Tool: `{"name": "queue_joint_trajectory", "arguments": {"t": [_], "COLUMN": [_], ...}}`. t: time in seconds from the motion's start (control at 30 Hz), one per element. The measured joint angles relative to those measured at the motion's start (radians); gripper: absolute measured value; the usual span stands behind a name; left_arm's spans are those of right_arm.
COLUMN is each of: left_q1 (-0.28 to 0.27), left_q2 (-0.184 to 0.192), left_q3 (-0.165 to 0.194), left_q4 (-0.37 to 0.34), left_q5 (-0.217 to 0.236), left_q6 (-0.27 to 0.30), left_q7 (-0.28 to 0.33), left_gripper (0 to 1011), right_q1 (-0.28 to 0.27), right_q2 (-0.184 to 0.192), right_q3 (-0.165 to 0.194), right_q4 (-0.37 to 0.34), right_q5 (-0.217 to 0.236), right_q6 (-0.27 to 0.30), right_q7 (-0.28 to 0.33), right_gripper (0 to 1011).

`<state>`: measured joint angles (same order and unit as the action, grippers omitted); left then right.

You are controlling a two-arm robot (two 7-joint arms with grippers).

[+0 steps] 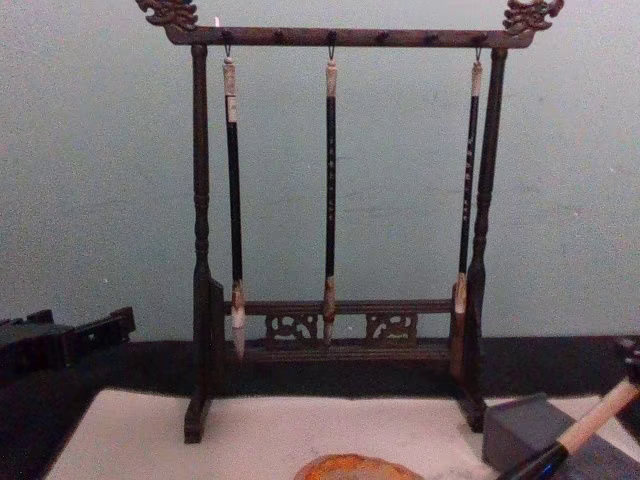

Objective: Pick up the brush from the inkstone, write on the paper, then place the brush back to its original position.

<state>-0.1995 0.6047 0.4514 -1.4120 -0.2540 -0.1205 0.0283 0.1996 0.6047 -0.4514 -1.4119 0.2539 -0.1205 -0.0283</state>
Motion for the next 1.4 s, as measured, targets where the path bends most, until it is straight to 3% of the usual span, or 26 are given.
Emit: {"name": "queue_joint_trajectory", "arguments": {"t": [0.9, 1.4], "left_q1": [0.000, 0.000], "left_q2": [0.000, 0.000], "left_q3": [0.000, 0.000], "left_q4": [0.000, 0.000], "left_q5": [0.000, 0.000], "left_q6": [0.000, 0.000], "left_q7": [0.000, 0.000], "left_gripper": [1002, 1000], "right_q1": [-0.002, -0.087], "right_q2": [-0.001, -0.006], "right_q3": [0.004, 0.095], "right_q4": [0.000, -0.092], "right_q5": [0.003, 0.126], "right_q6": [0.000, 0.001], "right_q7": [0.005, 0.103], "right_gripper": [1001, 1001]}}
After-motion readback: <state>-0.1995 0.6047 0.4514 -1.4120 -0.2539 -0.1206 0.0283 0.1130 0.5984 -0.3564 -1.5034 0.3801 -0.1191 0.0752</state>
